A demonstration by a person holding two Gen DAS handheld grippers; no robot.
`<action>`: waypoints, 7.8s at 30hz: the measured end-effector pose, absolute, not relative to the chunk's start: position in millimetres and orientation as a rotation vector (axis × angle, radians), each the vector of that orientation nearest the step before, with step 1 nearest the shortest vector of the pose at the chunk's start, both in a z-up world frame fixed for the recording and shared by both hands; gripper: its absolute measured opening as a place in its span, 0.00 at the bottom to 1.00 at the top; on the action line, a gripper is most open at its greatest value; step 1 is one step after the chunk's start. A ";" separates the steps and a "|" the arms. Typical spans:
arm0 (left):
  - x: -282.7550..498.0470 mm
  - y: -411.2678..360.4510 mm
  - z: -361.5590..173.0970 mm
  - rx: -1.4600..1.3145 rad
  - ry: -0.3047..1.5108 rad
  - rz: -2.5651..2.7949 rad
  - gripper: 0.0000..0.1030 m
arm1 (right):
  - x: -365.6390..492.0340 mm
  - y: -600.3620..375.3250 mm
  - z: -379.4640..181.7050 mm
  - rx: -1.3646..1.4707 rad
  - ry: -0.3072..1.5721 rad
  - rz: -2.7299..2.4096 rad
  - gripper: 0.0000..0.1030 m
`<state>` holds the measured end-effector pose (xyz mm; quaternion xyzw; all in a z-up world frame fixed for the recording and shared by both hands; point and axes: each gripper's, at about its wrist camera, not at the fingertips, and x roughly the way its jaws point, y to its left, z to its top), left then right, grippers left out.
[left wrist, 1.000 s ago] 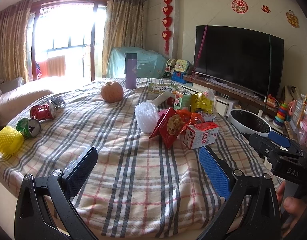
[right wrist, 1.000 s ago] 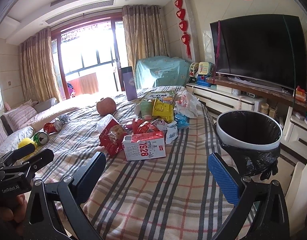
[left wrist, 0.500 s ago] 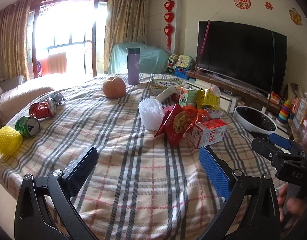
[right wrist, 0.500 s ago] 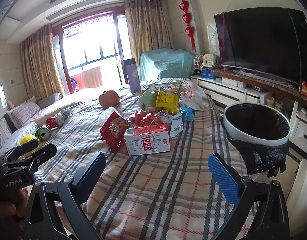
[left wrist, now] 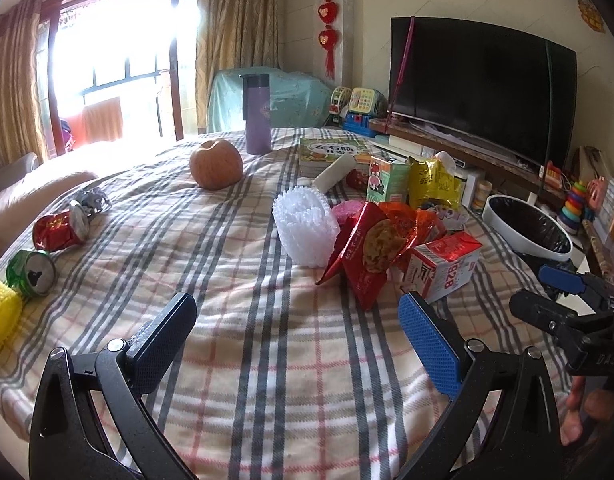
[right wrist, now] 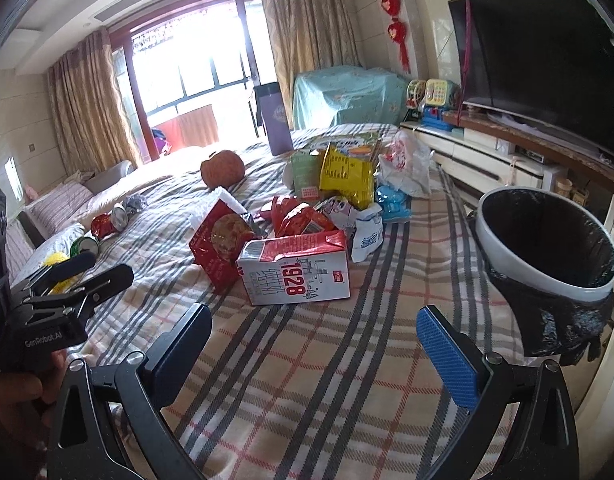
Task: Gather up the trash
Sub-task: 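Grasp the red snack bag with the left gripper while the right grasps the red-and-white milk carton, then carry the red bag and the milk carton over the black trash bin with both grippers, then open both grippers to drop the bag and carton into the bin, then move both open grippers back toward the trash on the bed, then grasp the white foam net with the left gripper while the right grasps a crumpled white wrapper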
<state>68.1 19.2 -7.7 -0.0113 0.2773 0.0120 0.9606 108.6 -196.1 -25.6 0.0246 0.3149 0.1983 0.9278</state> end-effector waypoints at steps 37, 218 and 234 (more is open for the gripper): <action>158.7 9.0 -35.3 -0.079 0.754 -0.174 0.16 | 165.4 -175.8 -44.4 -0.079 0.813 0.711 0.21; 192.1 20.1 -30.5 -0.166 0.788 -0.062 0.20 | 196.7 -232.1 -30.3 0.111 0.789 0.387 0.12; 150.6 -34.3 -2.3 -0.158 0.758 -0.227 0.20 | 161.4 -278.6 -18.3 0.183 0.759 0.334 0.12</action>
